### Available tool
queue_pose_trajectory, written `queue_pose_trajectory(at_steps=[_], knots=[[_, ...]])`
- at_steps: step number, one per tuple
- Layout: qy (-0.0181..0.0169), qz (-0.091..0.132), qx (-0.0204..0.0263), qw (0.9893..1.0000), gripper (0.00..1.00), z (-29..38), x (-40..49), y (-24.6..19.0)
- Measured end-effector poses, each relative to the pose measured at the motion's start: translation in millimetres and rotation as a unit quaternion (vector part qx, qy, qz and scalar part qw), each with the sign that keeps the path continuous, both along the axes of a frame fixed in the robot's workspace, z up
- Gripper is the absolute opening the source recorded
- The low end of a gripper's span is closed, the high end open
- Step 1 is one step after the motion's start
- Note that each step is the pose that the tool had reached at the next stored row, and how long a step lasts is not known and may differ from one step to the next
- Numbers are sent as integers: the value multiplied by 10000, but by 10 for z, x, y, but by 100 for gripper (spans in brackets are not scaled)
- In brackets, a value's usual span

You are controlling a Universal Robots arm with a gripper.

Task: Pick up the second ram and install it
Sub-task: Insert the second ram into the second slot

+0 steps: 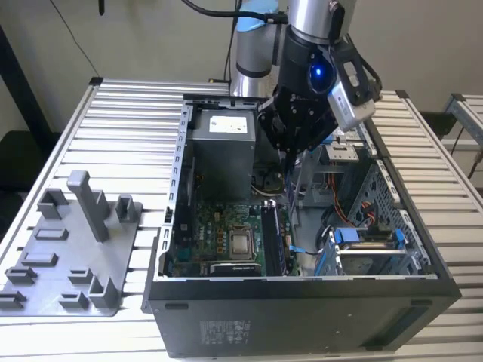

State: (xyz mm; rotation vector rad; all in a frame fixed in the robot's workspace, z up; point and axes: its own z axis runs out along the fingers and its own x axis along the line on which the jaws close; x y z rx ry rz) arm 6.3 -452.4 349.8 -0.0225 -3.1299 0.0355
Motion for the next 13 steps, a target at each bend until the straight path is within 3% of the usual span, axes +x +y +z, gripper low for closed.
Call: queue_pose_trajectory(at_steps=[5, 13], knots=[[0, -1, -1, 10000, 14, -74, -4, -55], [0, 0, -7, 10000, 14, -220, -36, -65]])
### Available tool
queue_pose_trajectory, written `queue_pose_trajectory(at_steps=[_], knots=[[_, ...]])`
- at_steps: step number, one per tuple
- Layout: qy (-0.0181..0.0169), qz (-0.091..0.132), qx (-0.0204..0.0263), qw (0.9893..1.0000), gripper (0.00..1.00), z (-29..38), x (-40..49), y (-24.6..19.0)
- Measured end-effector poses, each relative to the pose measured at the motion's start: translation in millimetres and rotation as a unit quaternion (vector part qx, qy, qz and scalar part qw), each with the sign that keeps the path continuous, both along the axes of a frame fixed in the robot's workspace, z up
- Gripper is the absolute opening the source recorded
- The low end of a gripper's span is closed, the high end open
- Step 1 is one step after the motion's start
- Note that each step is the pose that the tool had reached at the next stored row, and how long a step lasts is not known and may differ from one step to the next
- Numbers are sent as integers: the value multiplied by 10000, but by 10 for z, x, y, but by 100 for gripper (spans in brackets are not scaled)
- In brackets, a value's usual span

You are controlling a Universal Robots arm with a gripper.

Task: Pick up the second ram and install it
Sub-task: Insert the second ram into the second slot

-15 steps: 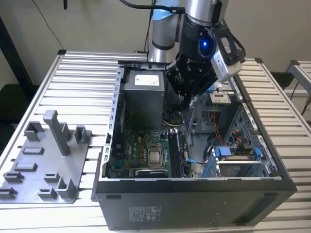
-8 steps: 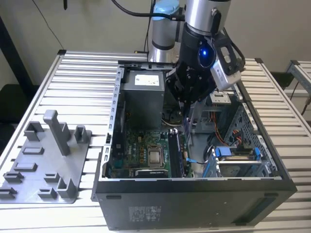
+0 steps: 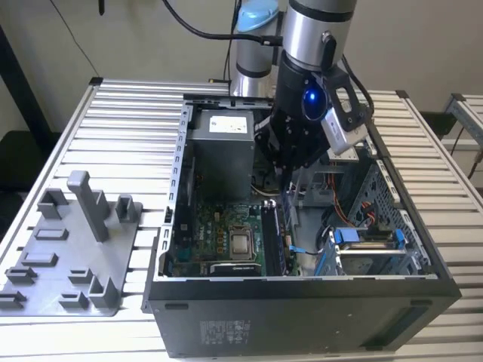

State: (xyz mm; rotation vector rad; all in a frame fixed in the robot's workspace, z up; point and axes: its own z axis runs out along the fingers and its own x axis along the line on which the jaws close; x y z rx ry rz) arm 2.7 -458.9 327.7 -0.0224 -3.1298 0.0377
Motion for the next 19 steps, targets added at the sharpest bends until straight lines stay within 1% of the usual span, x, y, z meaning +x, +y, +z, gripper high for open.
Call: queue_pose_trajectory(at_steps=[16, 17, 19], knots=[[1, -52, -7, 10000, 14, -288, -26, 0], [1, -51, -7, 10000, 14, -303, -27, 0], [8, -51, -8, 10000, 14, -306, -28, 0]])
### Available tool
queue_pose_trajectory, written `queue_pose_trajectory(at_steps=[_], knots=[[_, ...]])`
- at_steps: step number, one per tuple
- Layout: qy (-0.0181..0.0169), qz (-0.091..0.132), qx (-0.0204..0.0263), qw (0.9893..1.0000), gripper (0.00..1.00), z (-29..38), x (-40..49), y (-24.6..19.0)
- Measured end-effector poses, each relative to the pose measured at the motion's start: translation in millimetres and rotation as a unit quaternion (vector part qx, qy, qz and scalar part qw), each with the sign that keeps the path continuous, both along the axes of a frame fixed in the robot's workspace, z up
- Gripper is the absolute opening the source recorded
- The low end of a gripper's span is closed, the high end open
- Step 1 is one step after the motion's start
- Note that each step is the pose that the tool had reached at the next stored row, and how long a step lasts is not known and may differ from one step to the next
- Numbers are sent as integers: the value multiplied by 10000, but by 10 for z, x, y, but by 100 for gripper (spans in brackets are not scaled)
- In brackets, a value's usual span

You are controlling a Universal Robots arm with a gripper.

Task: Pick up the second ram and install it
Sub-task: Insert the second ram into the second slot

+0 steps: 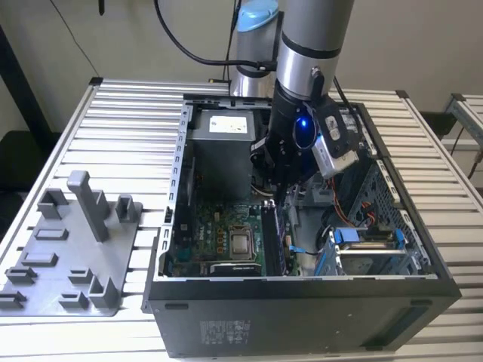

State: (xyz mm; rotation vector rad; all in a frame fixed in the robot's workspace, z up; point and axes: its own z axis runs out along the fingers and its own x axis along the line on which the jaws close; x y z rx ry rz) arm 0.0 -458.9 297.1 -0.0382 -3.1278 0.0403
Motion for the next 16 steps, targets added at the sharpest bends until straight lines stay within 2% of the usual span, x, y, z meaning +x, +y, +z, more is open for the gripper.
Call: queue_pose_trajectory(at_steps=[4, 16], knots=[[2, -1, 2, 10000, 14, -8, 0, 0], [2, -24, 1, 10000, 14, -223, -14, -6]])
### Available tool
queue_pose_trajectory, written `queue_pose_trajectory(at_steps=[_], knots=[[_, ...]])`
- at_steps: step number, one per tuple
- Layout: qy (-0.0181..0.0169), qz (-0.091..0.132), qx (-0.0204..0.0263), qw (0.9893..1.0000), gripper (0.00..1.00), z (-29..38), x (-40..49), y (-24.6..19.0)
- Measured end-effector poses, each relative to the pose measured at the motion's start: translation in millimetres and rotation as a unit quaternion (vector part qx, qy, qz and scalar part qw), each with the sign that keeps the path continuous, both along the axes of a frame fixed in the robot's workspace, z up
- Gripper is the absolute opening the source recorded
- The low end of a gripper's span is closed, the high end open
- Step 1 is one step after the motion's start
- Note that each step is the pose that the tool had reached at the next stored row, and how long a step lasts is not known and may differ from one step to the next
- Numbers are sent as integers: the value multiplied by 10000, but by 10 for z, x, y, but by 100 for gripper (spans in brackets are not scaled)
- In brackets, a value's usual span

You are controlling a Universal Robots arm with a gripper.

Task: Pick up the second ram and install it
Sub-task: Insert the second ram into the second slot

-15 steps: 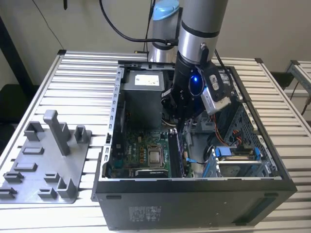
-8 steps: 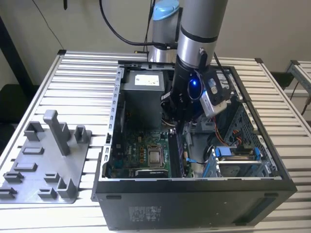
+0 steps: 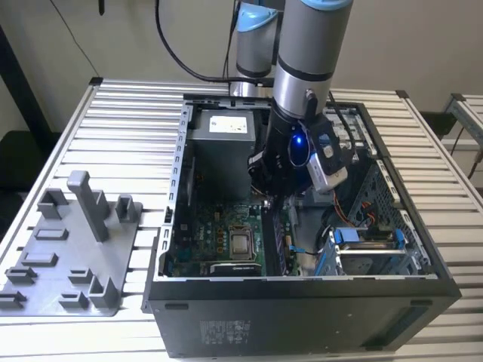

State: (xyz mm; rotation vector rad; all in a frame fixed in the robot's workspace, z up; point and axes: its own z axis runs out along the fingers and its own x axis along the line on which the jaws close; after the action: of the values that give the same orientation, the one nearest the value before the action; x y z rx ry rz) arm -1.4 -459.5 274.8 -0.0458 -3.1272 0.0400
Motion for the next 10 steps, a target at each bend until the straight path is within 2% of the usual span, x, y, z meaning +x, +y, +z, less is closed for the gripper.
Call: queue_pose_trajectory(at_steps=[6, 10], knots=[[0, -145, 0, 9999, 14, -104, -14, -21], [0, -159, -1, 9999, 14, -159, -17, -22]])
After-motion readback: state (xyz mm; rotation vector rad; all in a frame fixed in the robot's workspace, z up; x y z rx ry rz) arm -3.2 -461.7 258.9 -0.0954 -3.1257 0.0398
